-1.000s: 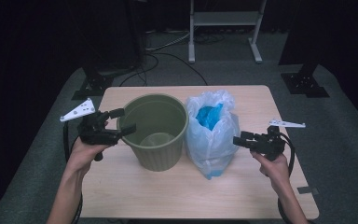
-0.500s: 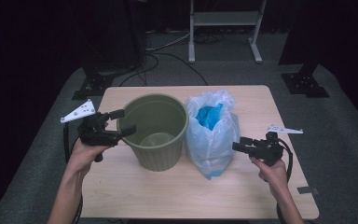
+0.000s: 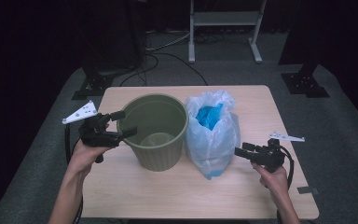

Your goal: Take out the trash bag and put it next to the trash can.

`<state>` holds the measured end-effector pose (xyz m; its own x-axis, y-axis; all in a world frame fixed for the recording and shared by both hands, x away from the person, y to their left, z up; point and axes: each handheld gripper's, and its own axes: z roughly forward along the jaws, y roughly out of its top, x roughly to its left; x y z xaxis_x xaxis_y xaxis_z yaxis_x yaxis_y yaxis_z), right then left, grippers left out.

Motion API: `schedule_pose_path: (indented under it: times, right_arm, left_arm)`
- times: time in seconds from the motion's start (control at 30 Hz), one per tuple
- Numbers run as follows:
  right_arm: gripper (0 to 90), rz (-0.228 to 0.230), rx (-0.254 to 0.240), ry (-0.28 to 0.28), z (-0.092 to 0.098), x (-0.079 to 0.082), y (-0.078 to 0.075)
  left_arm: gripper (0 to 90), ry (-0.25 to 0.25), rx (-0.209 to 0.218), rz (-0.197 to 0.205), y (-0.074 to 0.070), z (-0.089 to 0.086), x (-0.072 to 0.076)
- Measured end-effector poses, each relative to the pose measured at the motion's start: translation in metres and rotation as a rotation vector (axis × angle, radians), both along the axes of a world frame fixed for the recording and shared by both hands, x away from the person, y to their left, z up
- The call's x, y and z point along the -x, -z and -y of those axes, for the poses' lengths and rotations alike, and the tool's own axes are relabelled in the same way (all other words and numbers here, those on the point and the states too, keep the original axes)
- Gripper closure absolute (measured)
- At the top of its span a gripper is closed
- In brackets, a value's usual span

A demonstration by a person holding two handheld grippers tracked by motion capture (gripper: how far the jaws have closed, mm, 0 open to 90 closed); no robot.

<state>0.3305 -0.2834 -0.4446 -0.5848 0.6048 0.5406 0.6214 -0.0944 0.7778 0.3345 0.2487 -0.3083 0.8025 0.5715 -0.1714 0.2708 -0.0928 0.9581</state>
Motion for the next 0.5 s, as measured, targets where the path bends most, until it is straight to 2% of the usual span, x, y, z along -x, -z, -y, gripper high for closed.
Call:
schedule_pose_path:
  times: [0.5]
  right_arm:
    - [26.3, -0.011, -0.002, 0.034, 0.01, 0.015, 0.012]
  left_arm:
    - [9.8, 0.0, -0.005, 0.003, -0.001, -0.001, 0.002]
